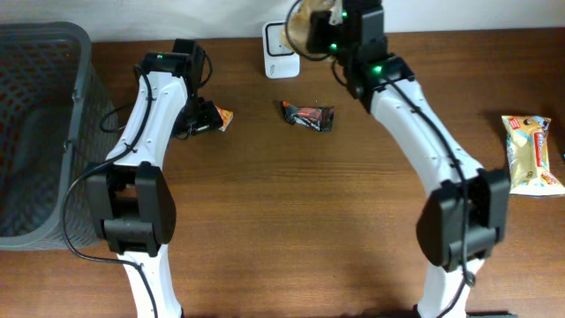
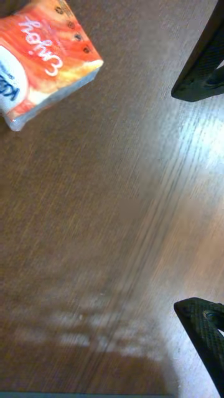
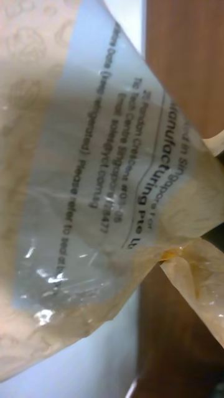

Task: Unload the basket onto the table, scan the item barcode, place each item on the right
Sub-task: 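Raise the bread bag in front of the scanner with the right gripper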

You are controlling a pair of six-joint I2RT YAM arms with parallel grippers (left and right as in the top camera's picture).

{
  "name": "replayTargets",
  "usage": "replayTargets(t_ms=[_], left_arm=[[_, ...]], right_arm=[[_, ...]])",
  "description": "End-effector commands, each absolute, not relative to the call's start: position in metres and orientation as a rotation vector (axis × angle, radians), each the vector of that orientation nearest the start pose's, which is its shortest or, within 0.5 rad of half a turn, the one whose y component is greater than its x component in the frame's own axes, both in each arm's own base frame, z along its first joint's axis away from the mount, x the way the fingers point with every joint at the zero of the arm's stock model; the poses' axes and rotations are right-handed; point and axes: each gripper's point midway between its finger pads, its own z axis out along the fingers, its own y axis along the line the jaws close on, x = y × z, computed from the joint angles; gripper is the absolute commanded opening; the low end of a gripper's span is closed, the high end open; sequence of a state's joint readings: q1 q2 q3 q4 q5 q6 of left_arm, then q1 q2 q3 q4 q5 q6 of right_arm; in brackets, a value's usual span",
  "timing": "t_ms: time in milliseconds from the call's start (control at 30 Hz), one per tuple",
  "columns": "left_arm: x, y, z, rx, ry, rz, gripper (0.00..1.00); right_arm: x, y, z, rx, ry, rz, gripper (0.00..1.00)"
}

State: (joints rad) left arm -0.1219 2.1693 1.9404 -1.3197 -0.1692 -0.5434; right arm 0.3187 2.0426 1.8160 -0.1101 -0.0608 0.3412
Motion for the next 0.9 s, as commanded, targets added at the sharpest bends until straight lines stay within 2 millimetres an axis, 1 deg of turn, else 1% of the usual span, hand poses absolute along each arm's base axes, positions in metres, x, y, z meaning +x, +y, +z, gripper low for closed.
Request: replayTargets(t_ms=[0,33,100,167,200,400,533,700,867], left_arm=[[0.428,-0.022,0.093,-0.656,2.977,0.235,0.99],[0.428,-0.022,0.093,-0.656,2.977,0.235,0.99],[0.428,-0.022,0.093,-0.656,2.977,0.235,0.99],[0.428,-0.022,0.093,-0.656,2.977,0.235,0.99],[0.428,-0.022,0.093,-0.657,2.977,0.235,0.99],[0.428,-0.022,0.093,-0.657,2.977,0.235,0.99],[0.428,-0.022,0.093,-0.656,2.977,0.235,0.99],[0.428,-0.022,0.093,-0.656,2.977,0.235,0.99],[0.428,-0.022,0.093,-0.656,2.977,0.235,0.99]], right_arm=[[0.611,0.226,0.211,0.001,1.967,0.465,0.04],[0.614,0.23,0.203,-0.002,1.965,0.468,0.04],[0.621,0.238,0.179,-0.011,1.969,0.472,0.04],[0.623,0.246,0.159,-0.02,1.979,0.476,0.04],[0.624,0.248,0.153,-0.021,1.985,0.472,0.04],[0.625,0.247,0.155,-0.018,1.973,0.471,0.04],[0.623,0.245,0.15,-0.016,1.997,0.461,0.04],[0.622,0.235,0.14,0.001,2.033,0.39,0.04],[0.617,0.237,0.134,-0.029,2.069,0.384,0.04]])
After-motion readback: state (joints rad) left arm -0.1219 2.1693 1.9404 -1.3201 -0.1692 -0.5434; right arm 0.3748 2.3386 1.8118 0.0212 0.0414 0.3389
